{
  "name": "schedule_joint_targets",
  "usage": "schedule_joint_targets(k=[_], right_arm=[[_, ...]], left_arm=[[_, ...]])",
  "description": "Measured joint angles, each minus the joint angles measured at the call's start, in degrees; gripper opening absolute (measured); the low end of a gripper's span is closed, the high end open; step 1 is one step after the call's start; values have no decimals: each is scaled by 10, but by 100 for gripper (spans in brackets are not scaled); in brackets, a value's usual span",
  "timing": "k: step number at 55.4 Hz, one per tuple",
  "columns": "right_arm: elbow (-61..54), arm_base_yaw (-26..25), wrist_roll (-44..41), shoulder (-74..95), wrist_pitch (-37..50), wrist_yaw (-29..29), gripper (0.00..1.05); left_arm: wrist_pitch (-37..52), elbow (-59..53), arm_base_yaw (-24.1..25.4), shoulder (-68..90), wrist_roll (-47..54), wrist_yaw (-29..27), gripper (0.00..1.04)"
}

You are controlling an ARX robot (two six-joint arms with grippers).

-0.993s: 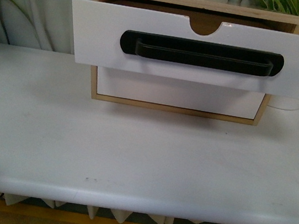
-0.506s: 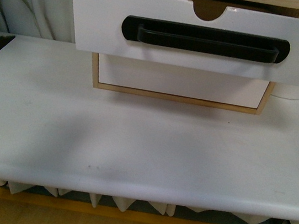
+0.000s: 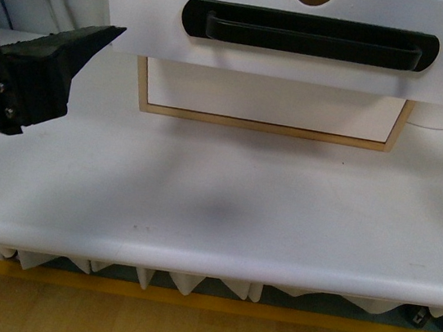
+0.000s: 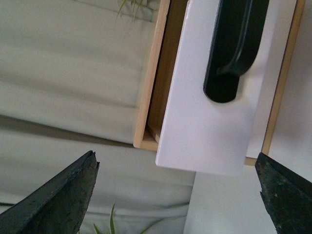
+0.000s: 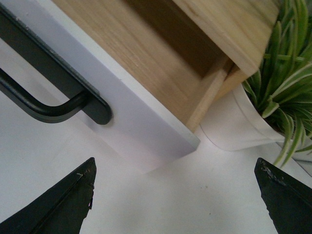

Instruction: Close drawer sideways

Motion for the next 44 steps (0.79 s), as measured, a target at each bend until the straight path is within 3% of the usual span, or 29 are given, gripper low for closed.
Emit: schedule_joint_targets(k=[25,44], right_arm=[[82,40,-48,85,-33,3,95],[114,43,-59,114,-33,10,95]], left_arm=[[-40,106,-3,99,58,17,98],[-59,167,-4,141,86,19,98]])
